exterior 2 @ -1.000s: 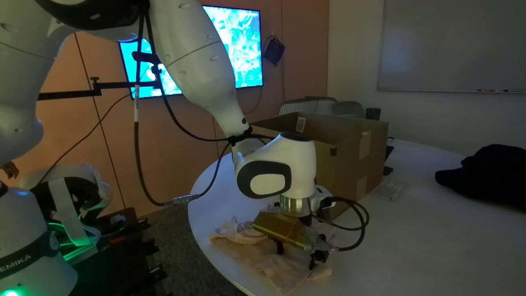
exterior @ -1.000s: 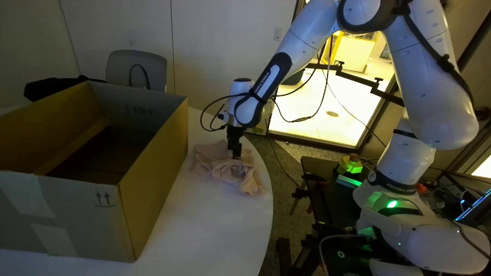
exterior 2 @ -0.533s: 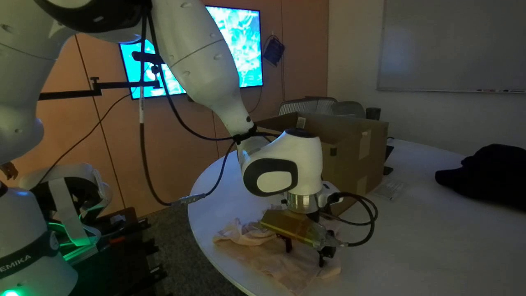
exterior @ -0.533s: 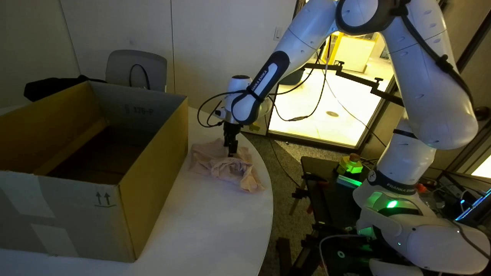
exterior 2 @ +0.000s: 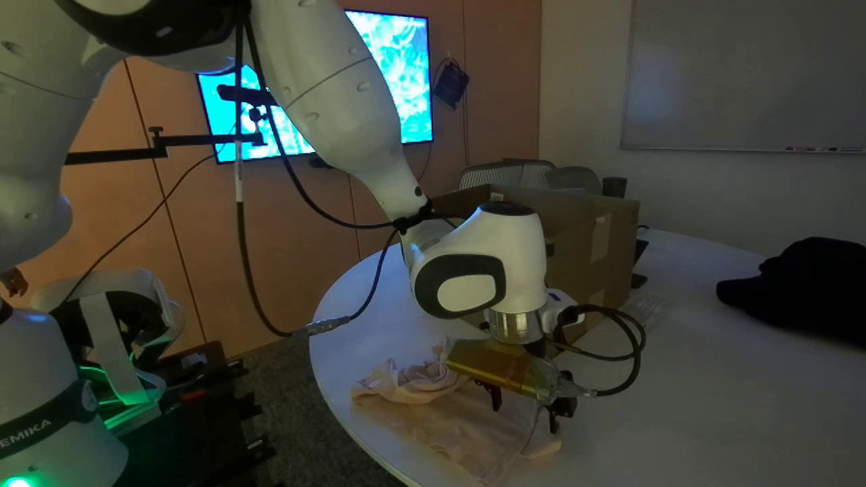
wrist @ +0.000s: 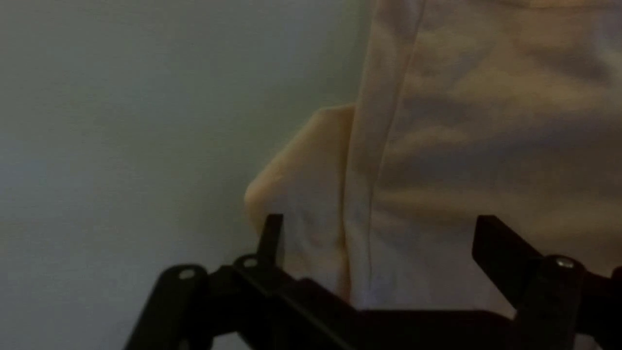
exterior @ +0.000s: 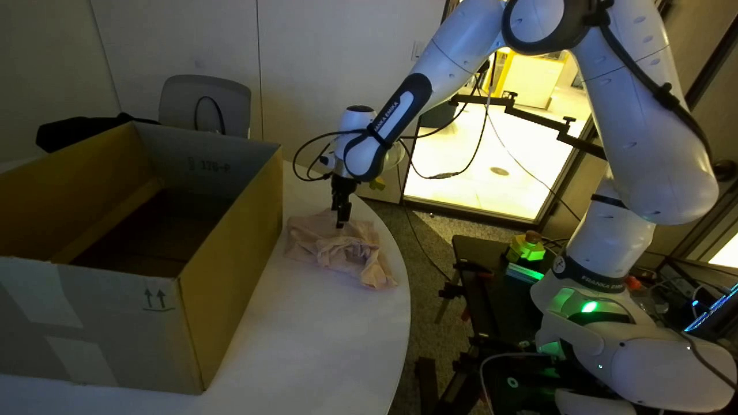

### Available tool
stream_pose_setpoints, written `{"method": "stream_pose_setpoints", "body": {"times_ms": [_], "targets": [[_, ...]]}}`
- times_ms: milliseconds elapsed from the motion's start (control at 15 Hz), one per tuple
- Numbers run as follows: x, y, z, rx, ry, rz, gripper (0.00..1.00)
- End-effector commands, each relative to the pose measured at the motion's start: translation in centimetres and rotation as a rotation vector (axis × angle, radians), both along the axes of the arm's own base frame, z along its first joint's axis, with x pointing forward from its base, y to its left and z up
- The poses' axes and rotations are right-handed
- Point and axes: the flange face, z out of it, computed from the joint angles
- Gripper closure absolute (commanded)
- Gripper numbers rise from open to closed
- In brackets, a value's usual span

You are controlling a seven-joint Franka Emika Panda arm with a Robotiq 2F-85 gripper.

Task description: Put the black marker on the peach towel, fold the towel then put it in the box

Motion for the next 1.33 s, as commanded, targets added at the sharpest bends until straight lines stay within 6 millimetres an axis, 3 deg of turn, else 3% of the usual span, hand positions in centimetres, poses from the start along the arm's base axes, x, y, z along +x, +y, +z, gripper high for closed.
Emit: {"method": "stream_pose_setpoints", "body": {"times_ms": [0,400,533,1133,1267], "targets": [[1.5,-1.1,-1.0,-0.031,0.002,-0.019,0.00],[1.9,-1.8,-4.0,-0.017,0.058,-0.039,0.00],[1.8,-1.9,-4.2,-0.002,0.078,-0.044,0.26],[-0.7,-0.1,-3.1,0.140,0.336,-0.034,1.00],[-1.2,0.5,-2.3,0.170,0.383,-0.043,1.00]]}}
